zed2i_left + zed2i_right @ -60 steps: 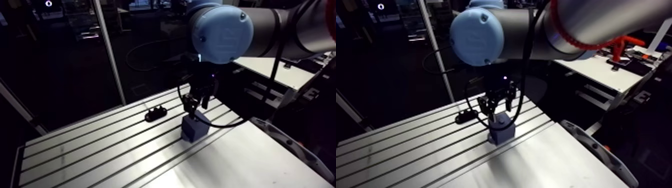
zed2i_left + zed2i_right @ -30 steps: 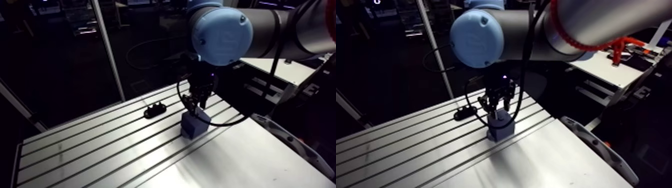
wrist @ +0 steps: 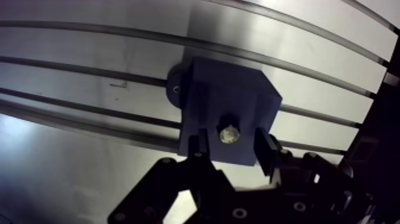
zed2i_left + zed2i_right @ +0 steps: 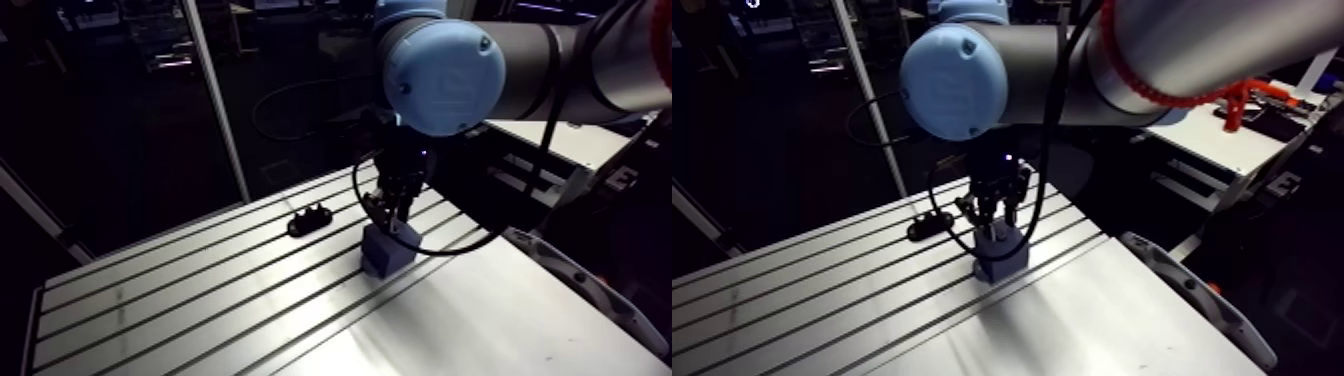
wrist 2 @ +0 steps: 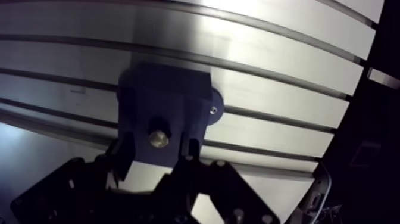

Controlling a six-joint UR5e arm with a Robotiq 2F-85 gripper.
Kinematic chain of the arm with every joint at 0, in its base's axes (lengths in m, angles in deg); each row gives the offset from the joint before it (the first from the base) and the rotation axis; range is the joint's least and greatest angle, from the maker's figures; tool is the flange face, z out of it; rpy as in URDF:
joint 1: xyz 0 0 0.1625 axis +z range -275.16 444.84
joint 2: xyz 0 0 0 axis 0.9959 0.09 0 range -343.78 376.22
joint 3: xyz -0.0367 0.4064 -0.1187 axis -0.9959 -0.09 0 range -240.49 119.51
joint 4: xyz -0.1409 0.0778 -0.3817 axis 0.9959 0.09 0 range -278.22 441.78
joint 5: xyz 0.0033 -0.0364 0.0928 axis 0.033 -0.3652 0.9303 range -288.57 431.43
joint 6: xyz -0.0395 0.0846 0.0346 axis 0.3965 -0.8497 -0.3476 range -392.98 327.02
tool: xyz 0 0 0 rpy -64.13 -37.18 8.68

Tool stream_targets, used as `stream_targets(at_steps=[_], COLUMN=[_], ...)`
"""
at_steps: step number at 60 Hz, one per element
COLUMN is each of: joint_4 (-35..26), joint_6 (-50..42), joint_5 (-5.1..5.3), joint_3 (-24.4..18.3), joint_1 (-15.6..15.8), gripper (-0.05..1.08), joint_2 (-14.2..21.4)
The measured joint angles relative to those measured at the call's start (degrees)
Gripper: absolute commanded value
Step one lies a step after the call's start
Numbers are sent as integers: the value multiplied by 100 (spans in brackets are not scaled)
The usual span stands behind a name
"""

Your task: Pick up the M10 bolt and insert it into the hex recess until seated.

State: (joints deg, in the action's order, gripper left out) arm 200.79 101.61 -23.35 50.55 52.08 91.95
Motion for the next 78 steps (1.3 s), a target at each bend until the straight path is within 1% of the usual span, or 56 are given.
stream_targets(at_steps=[9,21,27,43,78], joint_4=[6,83,137,191,198], joint_6=[-15,-19,-18,-16,12], joint_5=[26,97,116,130,120], joint_3=[53,106,116,113,108], joint_1=[-1,-3,-3,-3,-75], gripper=[52,53,53,54,54], joint_2=[7,15,17,23,18])
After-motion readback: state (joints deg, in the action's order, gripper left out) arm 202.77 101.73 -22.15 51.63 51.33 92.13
